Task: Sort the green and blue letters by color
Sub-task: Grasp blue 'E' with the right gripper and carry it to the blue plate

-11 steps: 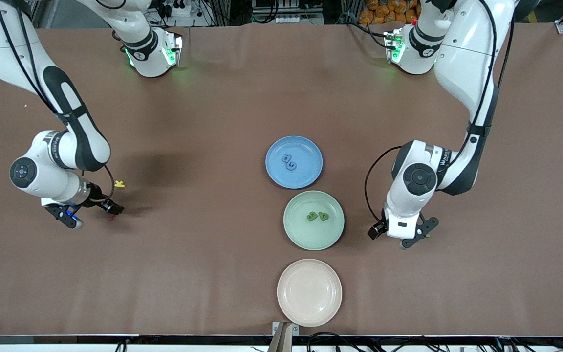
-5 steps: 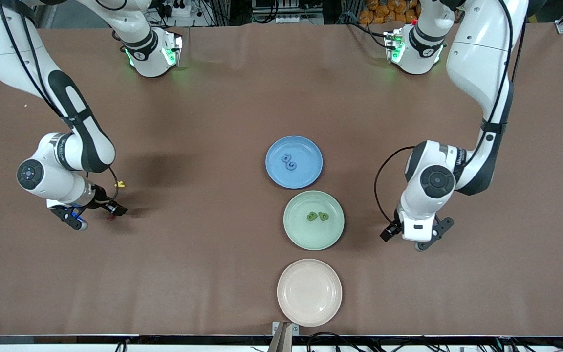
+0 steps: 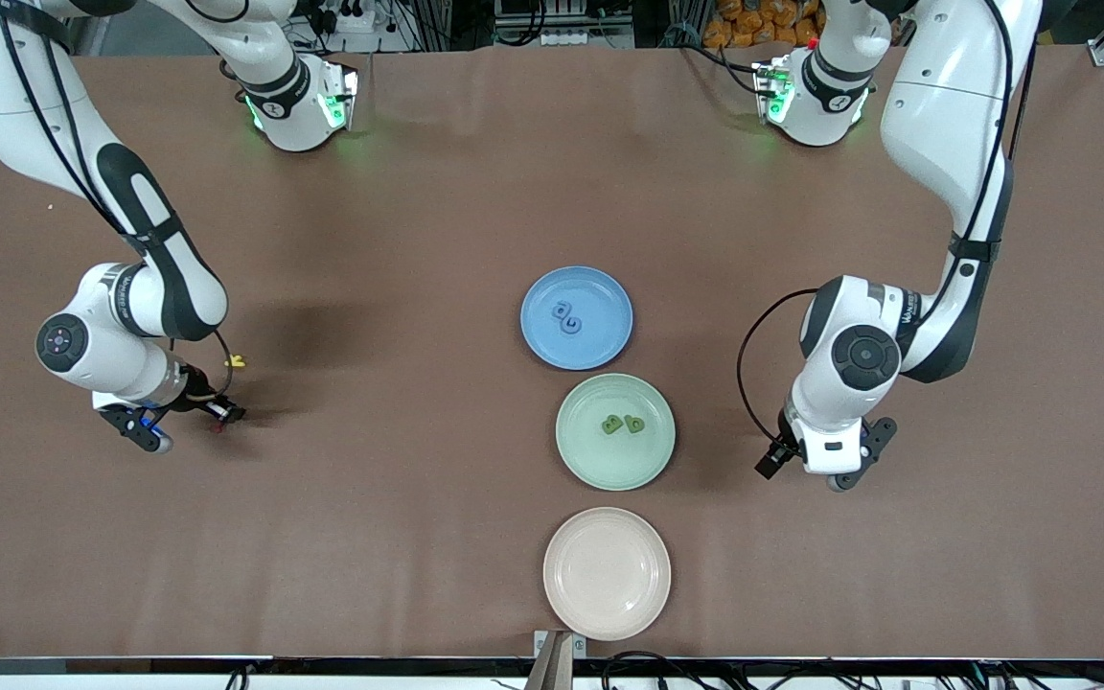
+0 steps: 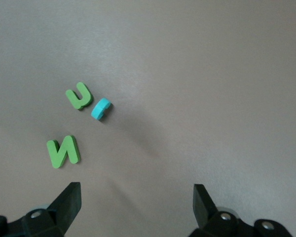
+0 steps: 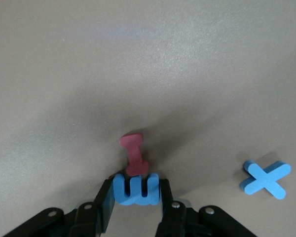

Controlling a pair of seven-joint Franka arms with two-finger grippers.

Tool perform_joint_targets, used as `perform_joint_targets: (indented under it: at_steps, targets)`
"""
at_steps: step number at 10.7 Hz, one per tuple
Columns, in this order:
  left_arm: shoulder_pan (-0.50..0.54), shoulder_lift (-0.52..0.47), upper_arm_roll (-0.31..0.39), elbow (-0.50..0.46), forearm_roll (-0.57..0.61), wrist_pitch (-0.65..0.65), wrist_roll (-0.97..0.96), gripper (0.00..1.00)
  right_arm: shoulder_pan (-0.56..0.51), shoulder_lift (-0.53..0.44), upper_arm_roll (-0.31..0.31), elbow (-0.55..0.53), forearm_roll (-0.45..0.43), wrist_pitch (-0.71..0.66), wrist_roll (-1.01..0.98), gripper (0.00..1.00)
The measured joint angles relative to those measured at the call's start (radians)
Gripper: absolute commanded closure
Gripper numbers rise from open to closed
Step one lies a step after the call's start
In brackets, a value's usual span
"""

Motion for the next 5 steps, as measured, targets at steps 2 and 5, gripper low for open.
perform_joint_targets:
  at_steps: [2, 5]
  targets:
    - [0.015, 0.000, 0.001, -0.006, 0.000, -0.003, -0.049, 0.00, 0.001, 0.000, -0.006, 0.003, 0.000, 0.001, -0.009, 1.00]
    - [0.050, 0.001, 0.001, -0.040, -0.003, -0.005, -0.065, 0.00, 0.022, -0.004, -0.007, 0.016, 0.001, -0.016, -0.011, 1.00]
